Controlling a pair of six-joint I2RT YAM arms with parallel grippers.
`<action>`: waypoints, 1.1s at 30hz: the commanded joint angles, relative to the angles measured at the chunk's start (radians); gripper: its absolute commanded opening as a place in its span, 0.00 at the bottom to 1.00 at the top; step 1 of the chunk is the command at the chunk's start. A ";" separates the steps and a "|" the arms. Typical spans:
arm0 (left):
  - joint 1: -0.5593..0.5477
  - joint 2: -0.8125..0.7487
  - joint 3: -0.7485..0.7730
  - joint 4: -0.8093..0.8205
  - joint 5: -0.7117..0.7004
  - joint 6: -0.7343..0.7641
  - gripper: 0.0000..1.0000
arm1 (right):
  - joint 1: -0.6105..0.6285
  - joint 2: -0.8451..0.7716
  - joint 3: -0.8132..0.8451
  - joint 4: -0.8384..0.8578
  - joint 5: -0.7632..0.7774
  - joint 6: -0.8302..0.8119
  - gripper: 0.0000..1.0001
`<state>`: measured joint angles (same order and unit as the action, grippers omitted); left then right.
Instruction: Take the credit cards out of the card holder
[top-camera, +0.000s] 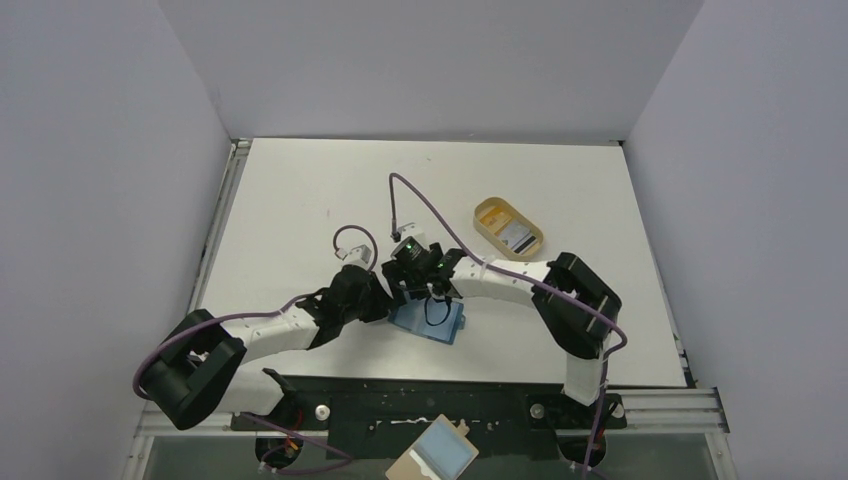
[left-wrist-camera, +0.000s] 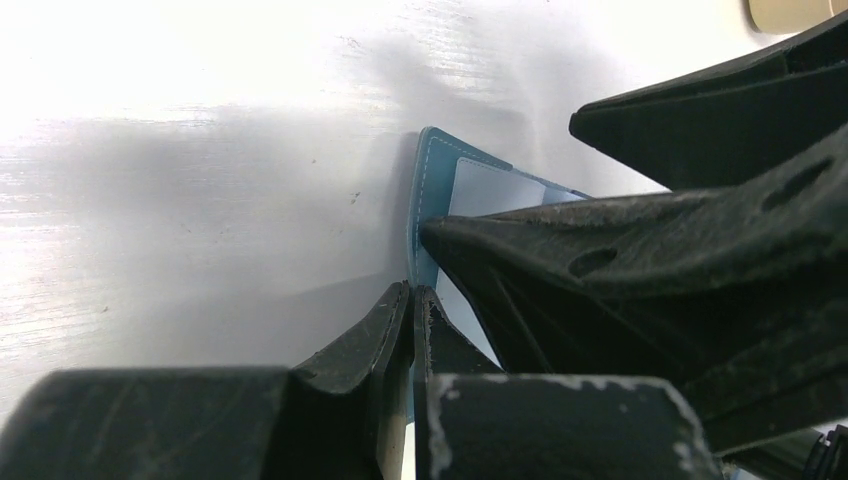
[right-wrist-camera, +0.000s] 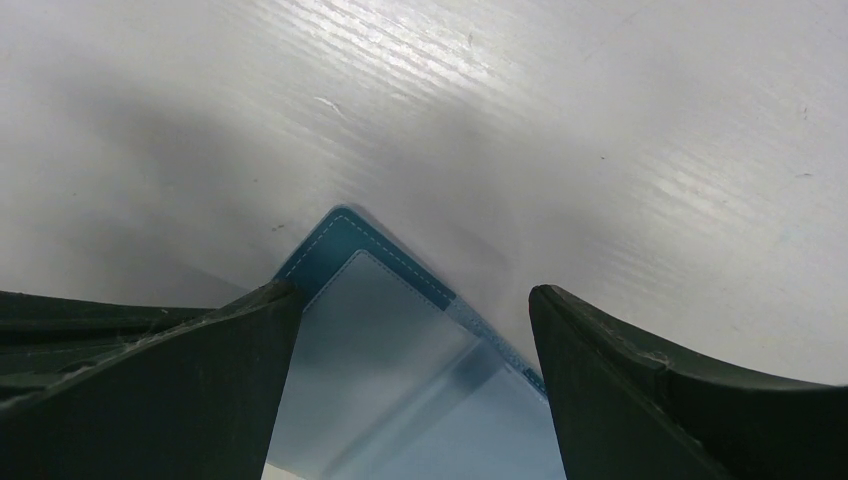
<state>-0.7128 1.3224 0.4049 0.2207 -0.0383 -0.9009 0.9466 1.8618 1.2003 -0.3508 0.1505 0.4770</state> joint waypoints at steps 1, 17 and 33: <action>-0.005 -0.025 0.026 0.020 -0.020 0.021 0.00 | 0.022 -0.003 0.026 -0.005 0.036 -0.018 0.87; -0.005 -0.018 0.040 0.018 -0.036 0.033 0.00 | 0.058 -0.036 -0.039 -0.022 0.056 -0.016 0.88; -0.005 -0.018 0.054 0.006 -0.045 0.042 0.00 | 0.091 -0.096 -0.098 -0.097 0.120 -0.067 0.89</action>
<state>-0.7174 1.3224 0.4065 0.1741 -0.0563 -0.8776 1.0286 1.8210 1.1282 -0.3767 0.2291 0.4412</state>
